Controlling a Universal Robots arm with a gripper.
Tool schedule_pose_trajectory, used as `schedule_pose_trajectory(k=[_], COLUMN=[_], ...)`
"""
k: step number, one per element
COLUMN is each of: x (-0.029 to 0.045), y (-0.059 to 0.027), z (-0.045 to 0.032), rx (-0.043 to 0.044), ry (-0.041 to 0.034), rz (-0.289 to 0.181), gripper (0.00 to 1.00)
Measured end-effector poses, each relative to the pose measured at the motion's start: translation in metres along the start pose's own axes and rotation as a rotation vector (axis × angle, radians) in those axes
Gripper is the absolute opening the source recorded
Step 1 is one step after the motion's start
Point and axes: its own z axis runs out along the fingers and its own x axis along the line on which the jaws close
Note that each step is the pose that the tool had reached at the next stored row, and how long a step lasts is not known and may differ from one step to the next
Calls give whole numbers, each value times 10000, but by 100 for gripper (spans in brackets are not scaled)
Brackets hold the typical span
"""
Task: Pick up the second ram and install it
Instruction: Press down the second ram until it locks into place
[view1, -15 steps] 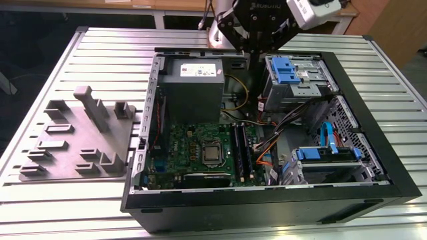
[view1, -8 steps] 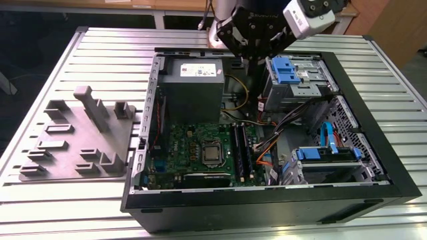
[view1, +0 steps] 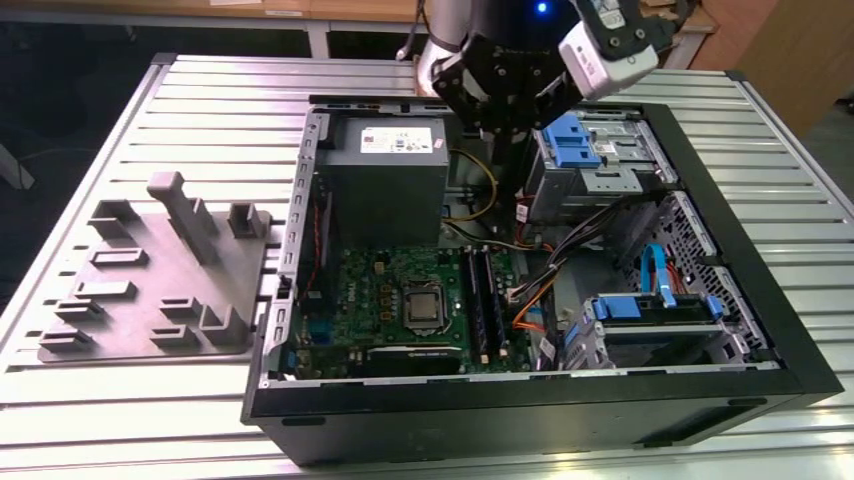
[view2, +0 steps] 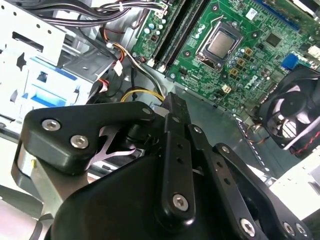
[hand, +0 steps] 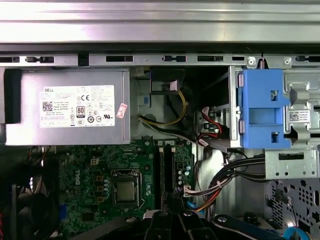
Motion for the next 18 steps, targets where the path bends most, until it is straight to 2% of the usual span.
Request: schedule_pose_trajectory(k=[18], x=[13], y=[-5], z=[327], rx=[0], ry=[0], rz=[0], gripper=[10])
